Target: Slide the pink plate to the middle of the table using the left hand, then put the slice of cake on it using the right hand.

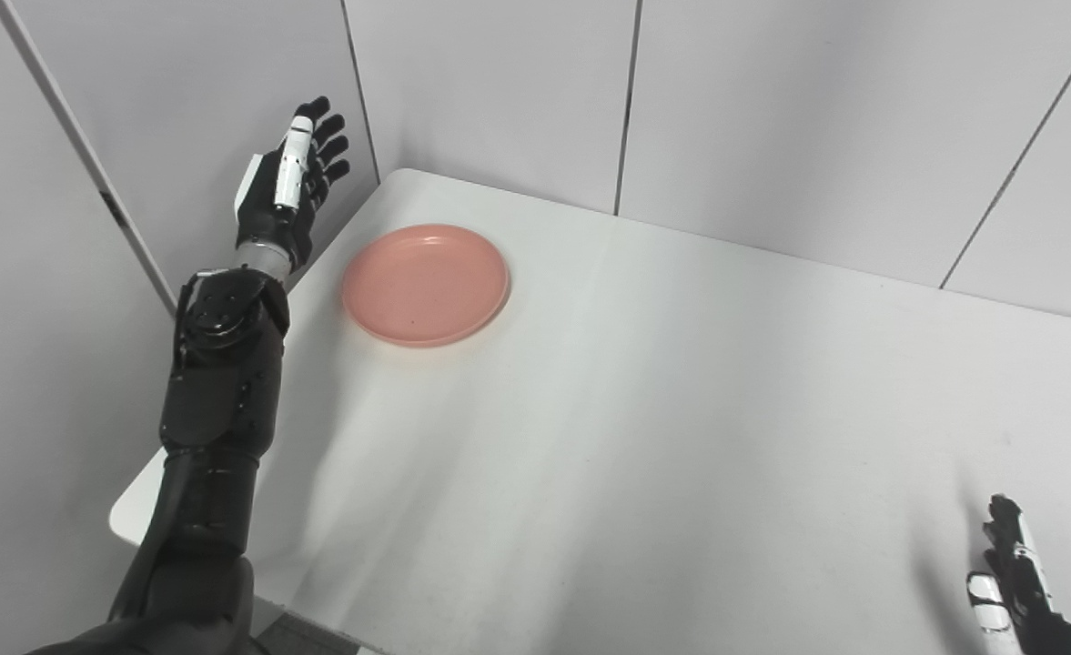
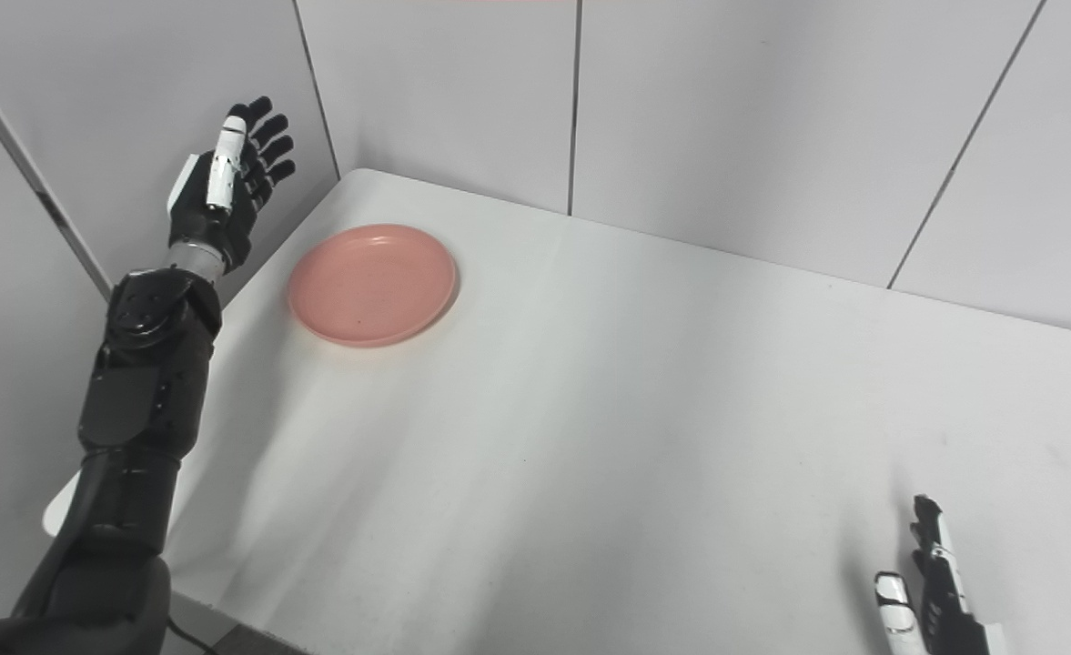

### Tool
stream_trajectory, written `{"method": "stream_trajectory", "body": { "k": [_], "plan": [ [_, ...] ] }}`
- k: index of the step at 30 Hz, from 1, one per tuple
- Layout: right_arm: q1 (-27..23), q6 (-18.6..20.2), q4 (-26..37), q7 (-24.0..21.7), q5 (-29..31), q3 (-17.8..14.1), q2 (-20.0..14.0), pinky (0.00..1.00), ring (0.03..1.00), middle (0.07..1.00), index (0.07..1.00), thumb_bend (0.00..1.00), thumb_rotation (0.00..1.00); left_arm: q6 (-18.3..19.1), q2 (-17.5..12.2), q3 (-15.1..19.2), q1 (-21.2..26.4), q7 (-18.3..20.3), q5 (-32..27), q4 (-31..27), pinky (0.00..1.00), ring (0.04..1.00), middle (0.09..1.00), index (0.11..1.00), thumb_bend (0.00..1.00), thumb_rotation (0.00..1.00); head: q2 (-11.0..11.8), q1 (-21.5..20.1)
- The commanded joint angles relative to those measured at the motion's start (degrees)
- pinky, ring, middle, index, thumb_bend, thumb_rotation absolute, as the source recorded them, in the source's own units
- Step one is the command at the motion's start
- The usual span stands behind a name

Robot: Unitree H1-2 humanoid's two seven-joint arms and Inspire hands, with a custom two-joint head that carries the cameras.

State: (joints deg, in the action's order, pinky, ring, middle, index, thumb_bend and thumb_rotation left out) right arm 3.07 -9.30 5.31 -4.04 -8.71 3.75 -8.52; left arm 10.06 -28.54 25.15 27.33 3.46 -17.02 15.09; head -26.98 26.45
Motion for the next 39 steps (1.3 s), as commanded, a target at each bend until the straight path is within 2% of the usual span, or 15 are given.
{"method": "stream_trajectory", "body": {
  "k": [1, 10, 22, 28, 39],
  "plan": [
    [0.4, 0.5, -1.5, -0.3, 0.0, -0.1, -0.5, 1.0, 1.0, 1.0, 0.988, 0.32, 1.0, -1.8, -2.3, 0.5, 1.5, 0.2, -0.2, -0.2, 0.92, 0.94, 0.936, 0.912, 0.39, 1.0, 0.0, 0.0],
    [0.5, 0.7, -0.7, -0.7, 0.6, -0.2, -0.7, 1.0, 1.0, 1.0, 0.989, 0.3, 1.0, -3.5, -1.2, 0.7, 1.6, -0.4, -0.7, 3.7, 0.93, 0.93, 0.932, 0.912, 0.38, 1.0, -0.5, 0.2],
    [0.8, 1.4, 0.1, -0.7, 0.3, -0.3, -0.8, 1.0, 1.0, 0.999, 0.987, 0.29, 1.0, -4.1, -0.8, 0.7, 1.7, -1.9, -0.2, 8.6, 0.95, 0.944, 0.937, 0.919, 0.36, 1.0, -1.1, 0.2],
    [0.9, 1.3, 0.3, -0.7, 0.5, -0.4, -0.8, 1.0, 1.0, 0.997, 0.982, 0.29, 1.0, -6.4, -1.0, -0.1, 1.6, -1.7, 0.5, 11.9, 0.95, 0.942, 0.94, 0.929, 0.37, 1.0, -1.3, 0.3],
    [1.2, 2.0, 1.0, -1.0, 0.4, -0.5, -1.1, 1.0, 1.0, 1.0, 0.988, 0.3, 1.0, -8.4, -0.3, 0.3, 2.2, -3.1, 0.4, 16.7, 0.94, 0.936, 0.931, 0.914, 0.38, 1.0, -1.7, 0.4]
  ]
}}
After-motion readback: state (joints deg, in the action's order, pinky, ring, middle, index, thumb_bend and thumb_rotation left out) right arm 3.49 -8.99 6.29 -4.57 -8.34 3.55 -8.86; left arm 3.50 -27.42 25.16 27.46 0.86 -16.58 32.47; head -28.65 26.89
